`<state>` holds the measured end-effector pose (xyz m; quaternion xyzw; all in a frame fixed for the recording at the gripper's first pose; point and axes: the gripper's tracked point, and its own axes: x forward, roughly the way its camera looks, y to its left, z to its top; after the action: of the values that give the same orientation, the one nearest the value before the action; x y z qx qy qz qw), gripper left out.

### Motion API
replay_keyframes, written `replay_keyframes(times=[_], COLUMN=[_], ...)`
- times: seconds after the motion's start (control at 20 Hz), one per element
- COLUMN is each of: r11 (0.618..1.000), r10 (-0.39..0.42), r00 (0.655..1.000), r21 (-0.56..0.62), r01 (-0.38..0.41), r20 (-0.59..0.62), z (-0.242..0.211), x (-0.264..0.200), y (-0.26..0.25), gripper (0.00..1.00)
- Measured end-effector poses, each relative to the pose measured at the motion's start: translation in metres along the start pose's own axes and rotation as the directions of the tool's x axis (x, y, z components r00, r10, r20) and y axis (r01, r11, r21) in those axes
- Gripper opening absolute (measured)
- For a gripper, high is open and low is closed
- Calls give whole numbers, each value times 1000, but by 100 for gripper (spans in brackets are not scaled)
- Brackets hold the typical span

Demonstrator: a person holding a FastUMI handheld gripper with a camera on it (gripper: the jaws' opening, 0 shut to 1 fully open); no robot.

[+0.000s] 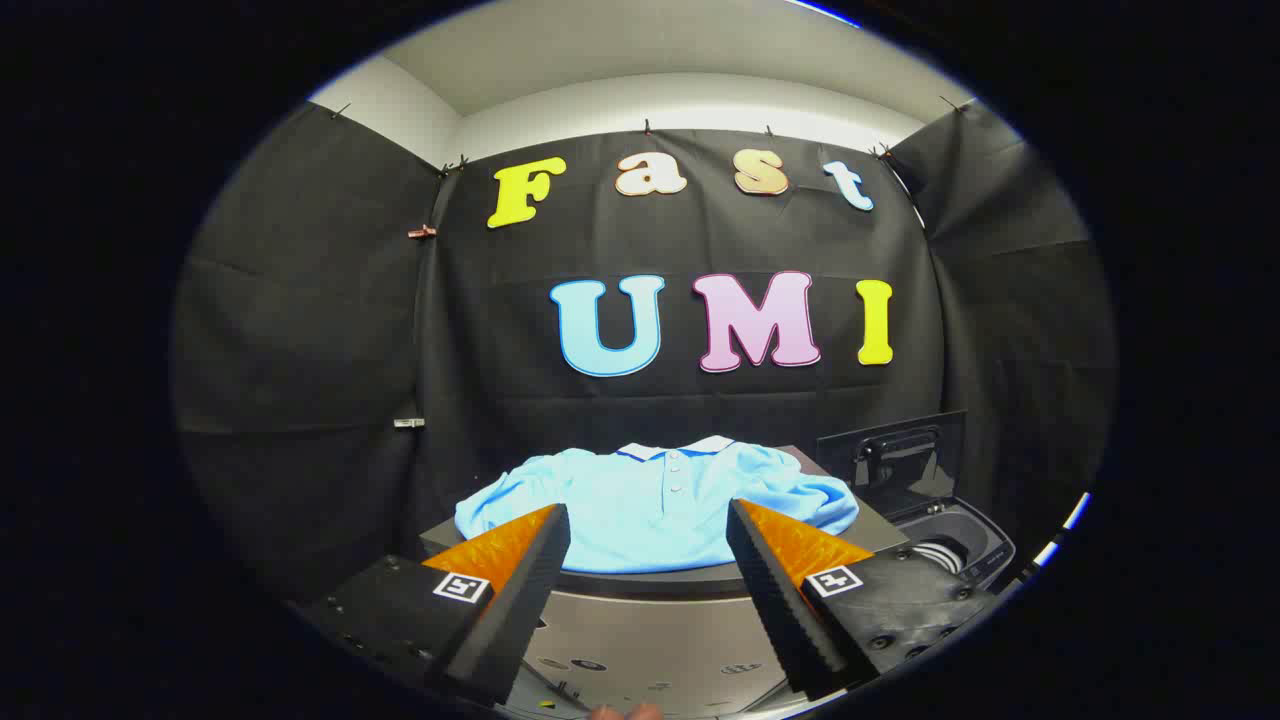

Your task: Put the clothes into the washing machine and then close the washing machine lid.

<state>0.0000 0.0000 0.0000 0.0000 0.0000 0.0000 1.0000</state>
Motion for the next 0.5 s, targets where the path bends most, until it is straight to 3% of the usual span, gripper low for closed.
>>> replay_keyframes(times=[0.5], r11=[1000], r10=[-4], r00=[1000], r21=[9], r01=[4], r20=[8], z=[4], x=[5], y=[-2], gripper=[99])
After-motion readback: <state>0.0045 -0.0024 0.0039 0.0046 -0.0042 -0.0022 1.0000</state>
